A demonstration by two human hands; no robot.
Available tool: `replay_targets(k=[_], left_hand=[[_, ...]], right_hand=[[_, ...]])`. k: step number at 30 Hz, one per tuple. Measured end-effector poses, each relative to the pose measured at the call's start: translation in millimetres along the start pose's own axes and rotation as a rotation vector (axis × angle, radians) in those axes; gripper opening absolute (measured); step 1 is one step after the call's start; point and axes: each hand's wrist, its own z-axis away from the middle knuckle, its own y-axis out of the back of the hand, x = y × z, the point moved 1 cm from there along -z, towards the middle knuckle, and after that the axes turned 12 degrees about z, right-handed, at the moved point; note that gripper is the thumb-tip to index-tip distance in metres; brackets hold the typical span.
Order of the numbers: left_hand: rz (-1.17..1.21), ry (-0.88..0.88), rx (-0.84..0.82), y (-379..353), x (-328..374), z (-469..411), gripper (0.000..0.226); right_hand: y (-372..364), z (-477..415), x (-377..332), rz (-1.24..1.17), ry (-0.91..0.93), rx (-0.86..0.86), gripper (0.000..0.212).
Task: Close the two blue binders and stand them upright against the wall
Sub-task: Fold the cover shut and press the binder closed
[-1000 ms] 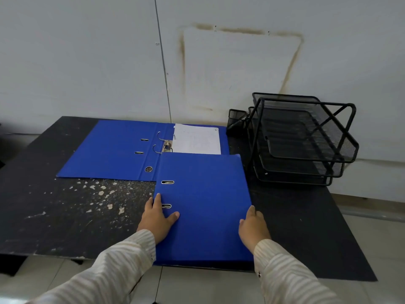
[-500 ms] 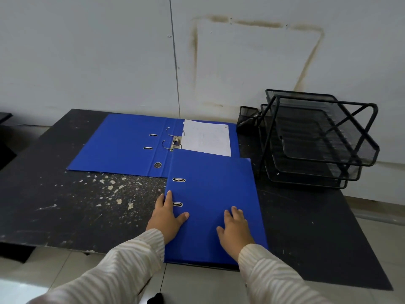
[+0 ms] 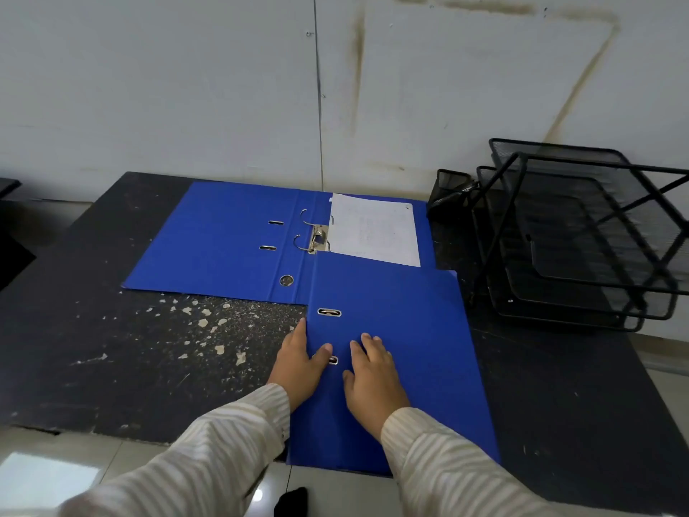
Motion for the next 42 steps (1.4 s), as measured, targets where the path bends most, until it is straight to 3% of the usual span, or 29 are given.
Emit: replay_targets(k=[3, 7, 15, 20, 31, 42], left_hand=[[0.082, -0.011, -0.010, 4, 7, -18, 0.034], [0.117, 0.011, 0.066, 10, 16, -44, 0.022], [0.147, 0.190, 0.015, 16, 21, -81, 0.050], [0.191, 0.247, -0.027, 14, 20, -91, 0.056], [0.352, 0.349, -0.188, 22, 17, -98, 0.051], [0.318, 0.365, -0.134, 18, 24, -100, 0.048]], right_hand=[[1, -13, -6, -0.001, -0.002, 0.042, 0.050], [4, -32, -13, 0.003, -0.022, 0.077, 0.049], [10, -67, -18, -0.002, -0.105, 0.160, 0.038], [5, -73, -19, -0.028, -0.148, 0.195, 0.035], [3, -69, -17, 0.015, -0.133, 0.171, 0.036], [6, -70, -13, 0.021, -0.106, 0.129, 0.037]])
